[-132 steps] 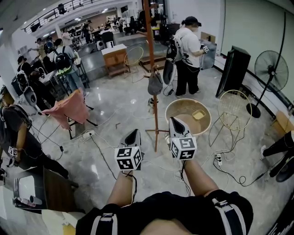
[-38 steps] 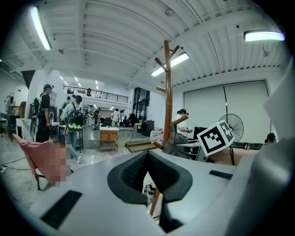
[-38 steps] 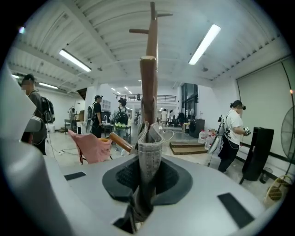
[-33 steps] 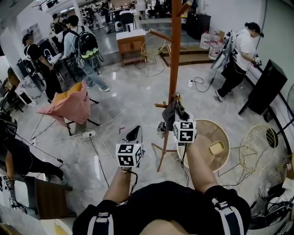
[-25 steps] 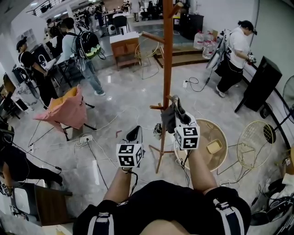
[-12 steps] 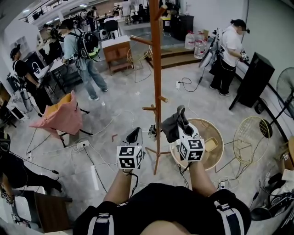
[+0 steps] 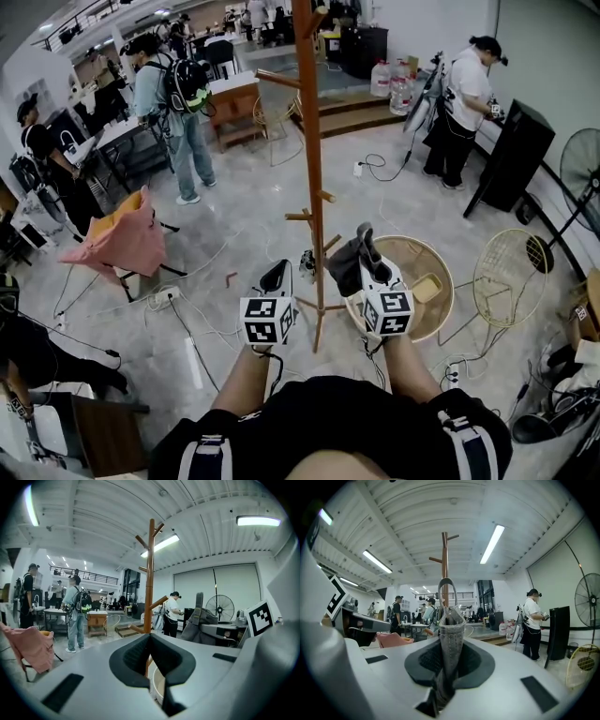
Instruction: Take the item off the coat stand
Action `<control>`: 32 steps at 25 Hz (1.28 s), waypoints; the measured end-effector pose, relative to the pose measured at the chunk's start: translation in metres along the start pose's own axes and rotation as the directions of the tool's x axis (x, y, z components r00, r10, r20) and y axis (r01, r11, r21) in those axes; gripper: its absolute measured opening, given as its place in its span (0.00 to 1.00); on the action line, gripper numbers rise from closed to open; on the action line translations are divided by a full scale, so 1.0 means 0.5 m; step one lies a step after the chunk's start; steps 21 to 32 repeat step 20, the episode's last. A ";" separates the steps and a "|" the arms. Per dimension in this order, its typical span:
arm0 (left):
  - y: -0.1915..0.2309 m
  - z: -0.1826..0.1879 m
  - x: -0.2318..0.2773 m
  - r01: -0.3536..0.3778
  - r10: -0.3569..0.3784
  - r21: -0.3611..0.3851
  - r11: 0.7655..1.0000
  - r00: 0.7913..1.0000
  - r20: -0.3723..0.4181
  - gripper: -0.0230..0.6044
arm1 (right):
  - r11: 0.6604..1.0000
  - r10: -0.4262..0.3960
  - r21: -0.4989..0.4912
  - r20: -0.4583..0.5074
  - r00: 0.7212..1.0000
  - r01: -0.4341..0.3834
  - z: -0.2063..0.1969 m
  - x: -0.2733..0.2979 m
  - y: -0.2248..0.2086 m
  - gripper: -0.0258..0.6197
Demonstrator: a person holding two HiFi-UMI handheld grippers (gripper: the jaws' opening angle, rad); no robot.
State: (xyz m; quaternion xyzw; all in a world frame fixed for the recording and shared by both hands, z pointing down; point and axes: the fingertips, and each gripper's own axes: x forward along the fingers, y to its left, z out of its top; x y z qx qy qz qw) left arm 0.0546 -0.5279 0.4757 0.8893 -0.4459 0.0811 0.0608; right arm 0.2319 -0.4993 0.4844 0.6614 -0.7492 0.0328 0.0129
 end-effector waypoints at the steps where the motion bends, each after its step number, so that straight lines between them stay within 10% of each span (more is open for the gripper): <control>1: -0.001 0.001 0.000 0.001 -0.001 0.000 1.000 1.000 0.000 0.06 | 1.000 0.000 0.000 0.000 1.000 0.000 0.000 -0.001 0.001 0.12; 32: 0.002 -0.006 -0.008 -0.005 0.005 0.002 1.000 1.000 0.004 0.06 | 1.000 0.014 -0.001 0.006 1.000 -0.014 0.003 0.002 0.011 0.12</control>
